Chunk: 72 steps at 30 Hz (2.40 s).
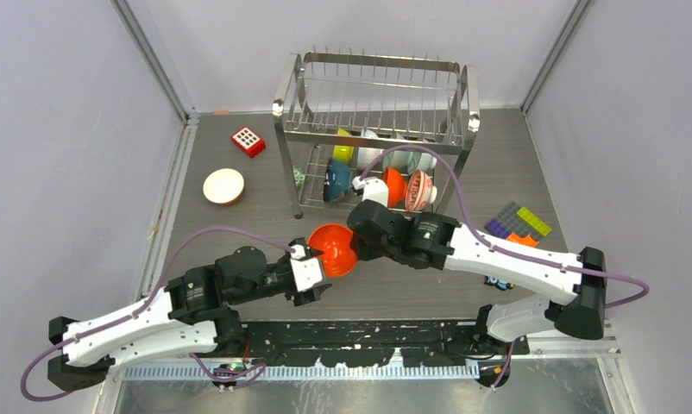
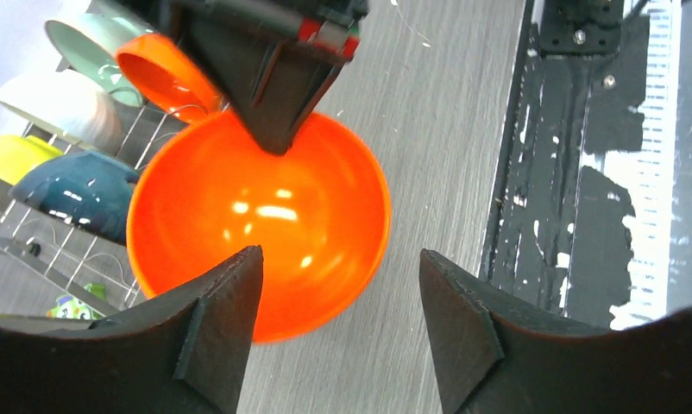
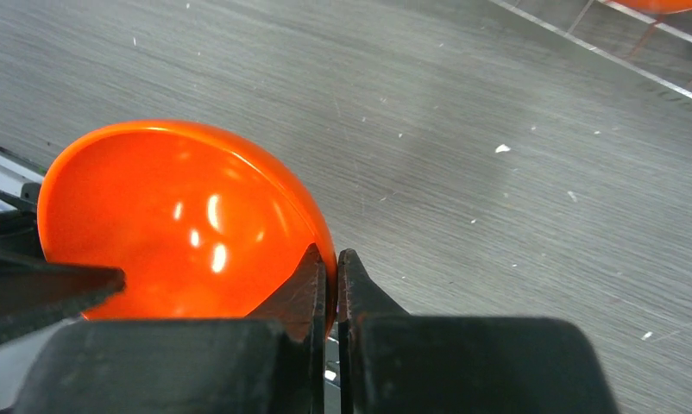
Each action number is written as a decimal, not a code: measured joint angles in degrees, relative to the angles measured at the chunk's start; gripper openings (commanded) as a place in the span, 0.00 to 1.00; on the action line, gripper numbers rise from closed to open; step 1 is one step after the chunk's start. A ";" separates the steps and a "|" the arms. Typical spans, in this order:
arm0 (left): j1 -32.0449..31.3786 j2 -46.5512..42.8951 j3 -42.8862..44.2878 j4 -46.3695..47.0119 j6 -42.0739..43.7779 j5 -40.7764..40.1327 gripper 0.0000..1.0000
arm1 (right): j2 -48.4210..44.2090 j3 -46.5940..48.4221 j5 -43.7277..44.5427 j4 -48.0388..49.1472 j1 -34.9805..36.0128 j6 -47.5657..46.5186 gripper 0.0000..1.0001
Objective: Unload the bowls from the dish rack
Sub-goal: Place the bowl at the center of the board.
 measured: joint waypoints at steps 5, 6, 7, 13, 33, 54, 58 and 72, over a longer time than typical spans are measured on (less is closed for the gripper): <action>0.00 -3.39 -0.11 1.95 -4.52 -3.02 0.74 | -5.86 -1.31 4.04 -1.84 0.00 -1.14 0.01; -0.07 -3.91 -0.11 2.27 -5.33 -3.65 0.75 | -7.15 -1.81 4.87 -2.32 0.00 -1.49 0.01; -0.04 -4.57 -0.09 2.27 -6.40 -4.57 0.75 | -8.24 -2.27 5.42 -2.51 0.00 -1.88 0.01; -0.04 -2.58 1.62 0.00 -15.69 -11.89 0.77 | -14.23 -5.46 8.79 -2.71 0.00 -3.80 0.01; 0.00 8.13 8.46 -29.29 -69.20 -41.20 1.00 | -20.15 -17.11 9.22 1.11 0.00 -5.14 0.01; 0.00 7.80 6.99 -31.17 -70.93 -40.68 1.00 | -13.73 -20.65 12.24 10.60 5.29 -3.61 0.01; 0.00 11.02 7.69 -30.86 -71.52 -40.15 1.00 | -13.14 -20.90 12.46 11.74 5.46 -3.04 0.01; 0.00 21.46 15.76 -30.82 -75.28 -38.05 1.00 | -6.47 -17.77 13.33 9.86 6.49 -1.36 0.01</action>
